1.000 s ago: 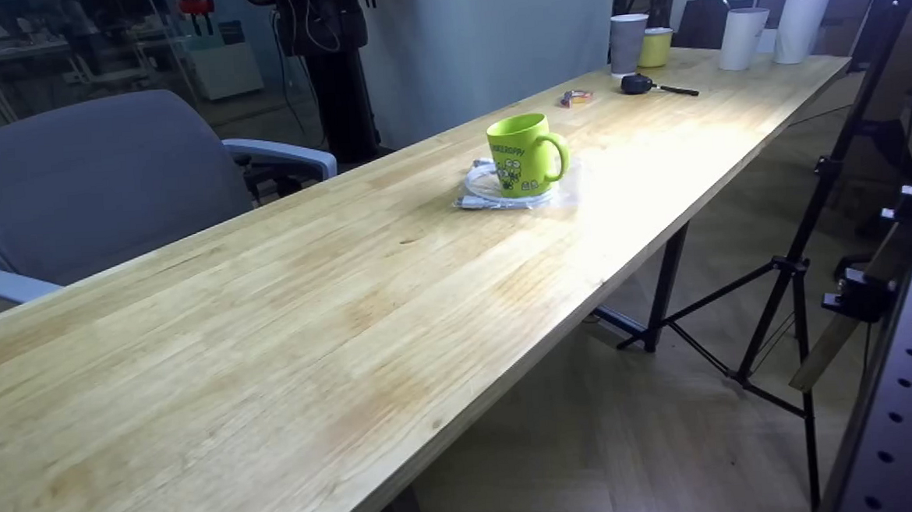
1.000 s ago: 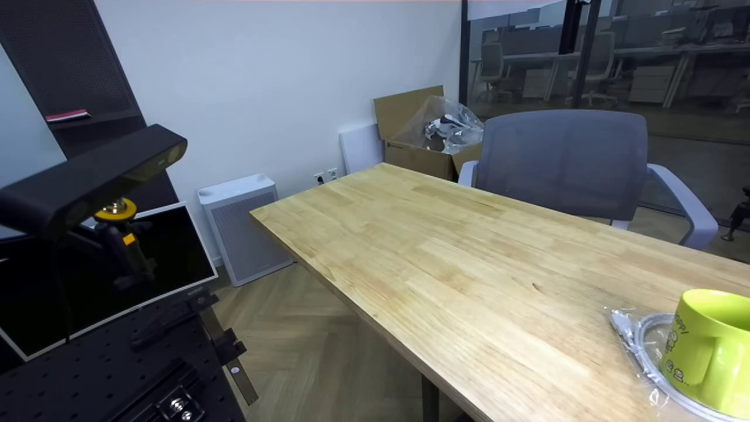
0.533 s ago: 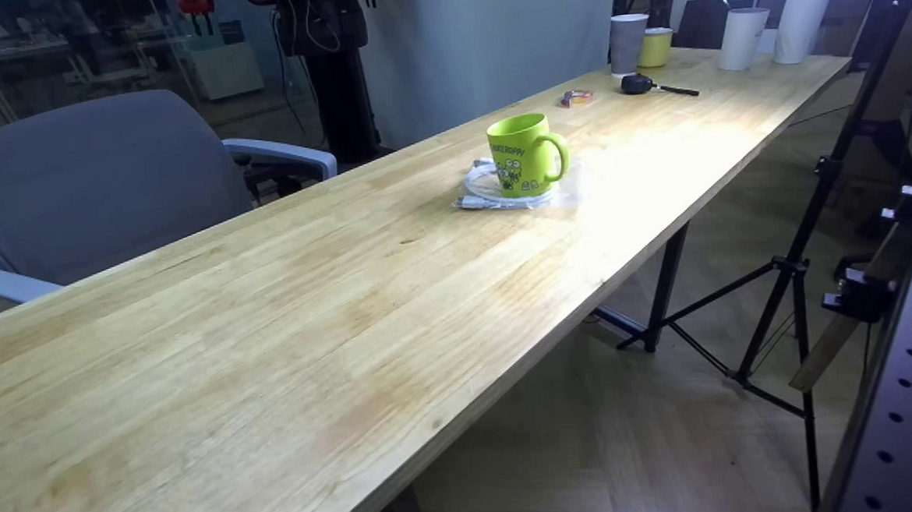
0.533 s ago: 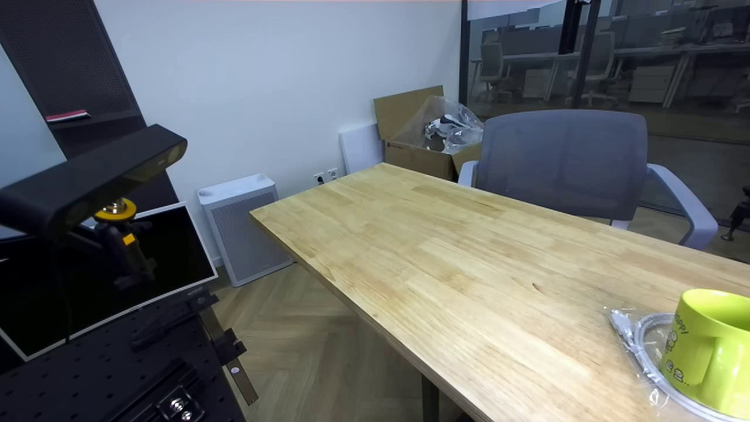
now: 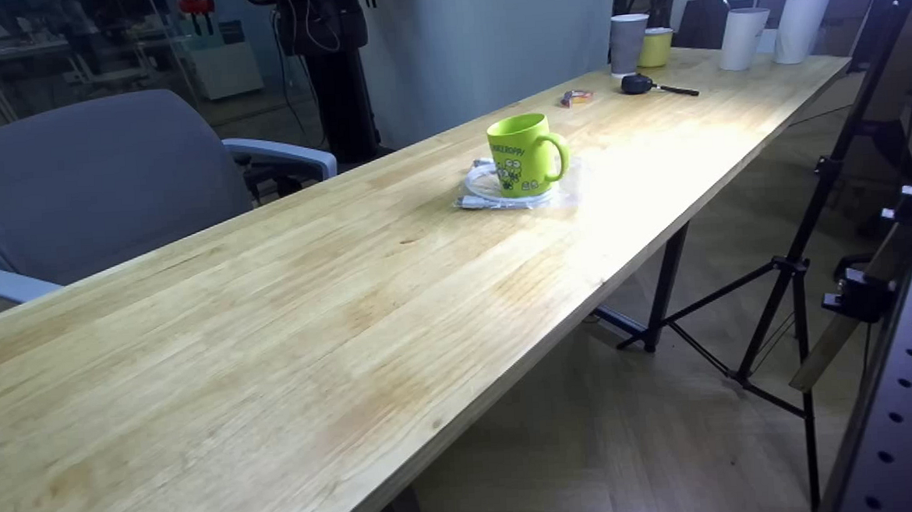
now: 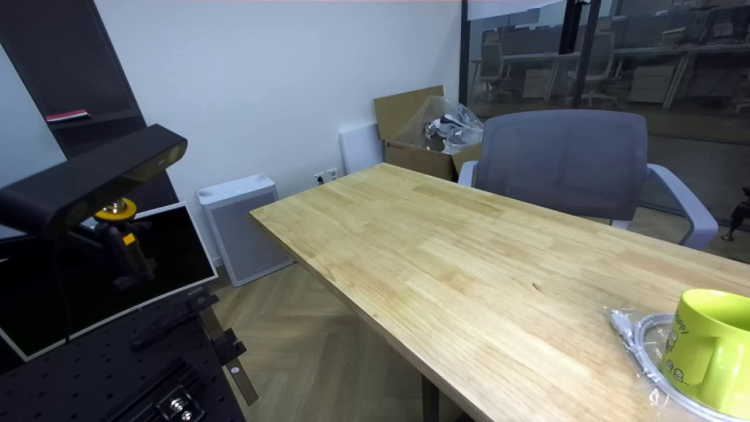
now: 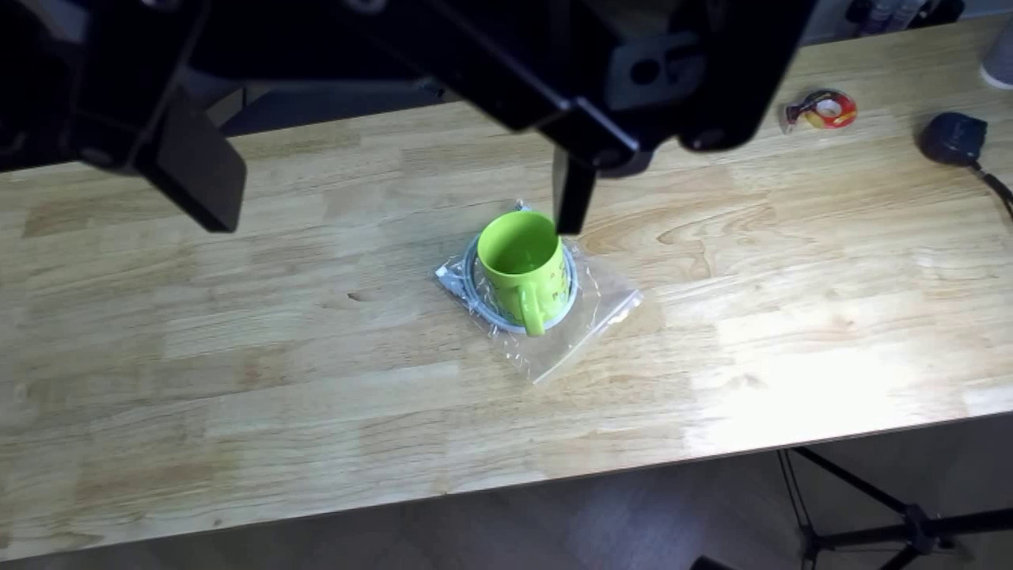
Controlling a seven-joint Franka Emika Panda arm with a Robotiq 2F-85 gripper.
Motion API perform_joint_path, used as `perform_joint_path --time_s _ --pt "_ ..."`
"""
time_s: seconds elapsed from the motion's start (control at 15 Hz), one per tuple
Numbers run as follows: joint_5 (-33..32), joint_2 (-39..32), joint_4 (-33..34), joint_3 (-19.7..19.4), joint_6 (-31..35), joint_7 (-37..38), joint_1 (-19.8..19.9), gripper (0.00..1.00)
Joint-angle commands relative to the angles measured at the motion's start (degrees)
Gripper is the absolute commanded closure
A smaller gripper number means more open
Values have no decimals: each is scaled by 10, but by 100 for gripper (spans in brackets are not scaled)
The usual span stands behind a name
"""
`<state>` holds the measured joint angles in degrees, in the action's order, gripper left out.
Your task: Move the green cup to the left
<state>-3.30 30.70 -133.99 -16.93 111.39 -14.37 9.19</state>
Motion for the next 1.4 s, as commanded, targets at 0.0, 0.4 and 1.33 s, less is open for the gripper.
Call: perform_joint_path --time_s 0.0,0.4,1.33 --pt "-11 -66 38 1 14 -6 9 0" --pt "-32 -185 107 3 68 15 28 0" --pt "-23 -268 163 5 80 2 47 0"
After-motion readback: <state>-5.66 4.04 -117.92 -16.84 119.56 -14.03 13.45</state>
